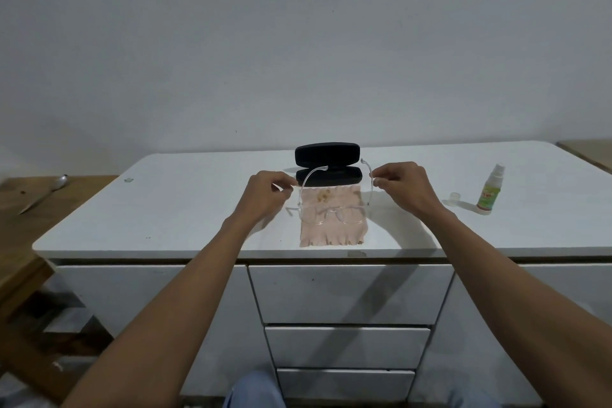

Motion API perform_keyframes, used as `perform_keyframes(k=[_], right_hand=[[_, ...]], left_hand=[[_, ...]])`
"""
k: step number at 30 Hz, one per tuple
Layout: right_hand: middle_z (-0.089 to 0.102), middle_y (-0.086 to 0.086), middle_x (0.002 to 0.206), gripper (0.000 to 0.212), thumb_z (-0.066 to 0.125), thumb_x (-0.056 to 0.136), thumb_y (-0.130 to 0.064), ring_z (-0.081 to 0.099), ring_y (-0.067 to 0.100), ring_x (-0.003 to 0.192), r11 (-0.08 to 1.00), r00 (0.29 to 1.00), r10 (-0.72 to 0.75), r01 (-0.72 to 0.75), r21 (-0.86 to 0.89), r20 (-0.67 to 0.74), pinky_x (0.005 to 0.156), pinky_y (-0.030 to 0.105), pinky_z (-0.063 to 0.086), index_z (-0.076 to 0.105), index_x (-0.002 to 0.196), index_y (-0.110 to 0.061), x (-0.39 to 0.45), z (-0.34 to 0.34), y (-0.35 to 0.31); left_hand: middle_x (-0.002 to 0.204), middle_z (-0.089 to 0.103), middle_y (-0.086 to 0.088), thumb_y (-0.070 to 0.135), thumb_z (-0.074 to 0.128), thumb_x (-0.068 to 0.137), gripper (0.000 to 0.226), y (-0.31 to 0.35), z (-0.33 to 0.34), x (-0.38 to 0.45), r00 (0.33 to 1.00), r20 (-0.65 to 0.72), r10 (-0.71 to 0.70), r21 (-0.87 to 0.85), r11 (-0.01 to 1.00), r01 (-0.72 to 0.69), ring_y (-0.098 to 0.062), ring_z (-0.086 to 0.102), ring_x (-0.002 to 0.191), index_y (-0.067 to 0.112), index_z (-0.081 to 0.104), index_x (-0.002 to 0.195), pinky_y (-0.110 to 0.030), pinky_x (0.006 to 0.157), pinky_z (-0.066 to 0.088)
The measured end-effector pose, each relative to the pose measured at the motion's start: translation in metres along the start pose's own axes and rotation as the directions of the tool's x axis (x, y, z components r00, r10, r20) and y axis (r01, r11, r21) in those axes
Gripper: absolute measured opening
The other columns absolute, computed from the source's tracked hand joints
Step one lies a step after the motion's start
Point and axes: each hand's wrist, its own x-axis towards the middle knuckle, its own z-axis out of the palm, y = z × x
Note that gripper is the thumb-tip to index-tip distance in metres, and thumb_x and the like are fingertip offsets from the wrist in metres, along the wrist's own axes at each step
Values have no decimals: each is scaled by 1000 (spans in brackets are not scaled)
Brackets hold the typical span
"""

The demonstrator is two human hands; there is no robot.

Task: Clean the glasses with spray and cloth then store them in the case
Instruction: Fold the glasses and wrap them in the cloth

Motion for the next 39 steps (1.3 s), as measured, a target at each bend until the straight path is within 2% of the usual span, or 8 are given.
perform_keyframes(k=[3,9,21,25,28,30,33,39], right_hand=[[78,4,95,12,73,93,-14,63,2,75,1000,997,0,2,-27,76,64,17,43,82,101,-12,12,2,2],[77,5,95,11,82,86,-21,68,23,95,989,974,24,9,-146,223,83,33,52,83,96,-17,39,12,5],[72,-8,77,6,86,79,-27,68,14,80,956,952,16,75,-283,307,76,30,53,80,83,-25,57,27,11],[73,-6,73,5,83,79,-20,65,5,72,977,949,36,33,-211,313,64,21,46,79,76,-21,59,23,9],[66,-9,61,10,80,82,-8,54,0,51,996,936,81,-65,-58,344,50,12,38,77,76,-15,59,18,6],[64,3,67,17,74,85,-1,48,12,53,989,926,108,-136,51,362,48,20,35,77,78,-16,57,15,7],[62,5,71,17,68,89,2,47,20,67,977,909,148,-195,82,389,55,28,35,79,91,-11,53,11,7],[67,10,89,21,59,81,0,42,24,83,958,829,169,-265,107,533,60,29,36,79,89,-4,38,-3,1]], left_hand=[[94,77,0,10,77,88,17,2,2,13,998,55,-11,-18,1000,12,-11,63,72,27,78,86,-22,71,49],[85,75,5,12,80,85,16,3,12,34,992,111,-56,22,998,54,4,59,57,27,79,81,-17,63,43],[76,70,6,19,84,81,10,-6,24,58,976,192,-98,180,982,63,-9,59,67,25,80,74,-25,66,44],[78,70,4,17,81,81,12,-5,23,56,973,202,-106,146,986,78,-10,61,67,23,78,71,-27,69,49],[78,71,-7,6,82,81,5,-6,17,51,955,271,-120,-168,971,169,-18,66,72,7,77,78,-35,79,57],[79,71,-16,-1,80,82,7,-4,13,47,942,317,-112,-324,921,219,-22,66,75,-5,75,86,-33,80,58],[71,72,-5,-1,79,81,11,4,7,44,955,285,-80,-250,956,155,-8,53,57,-5,75,90,-20,56,44],[82,66,-7,10,81,81,17,4,-7,44,900,406,-160,-196,946,257,-16,49,70,13,81,97,-28,67,44]])
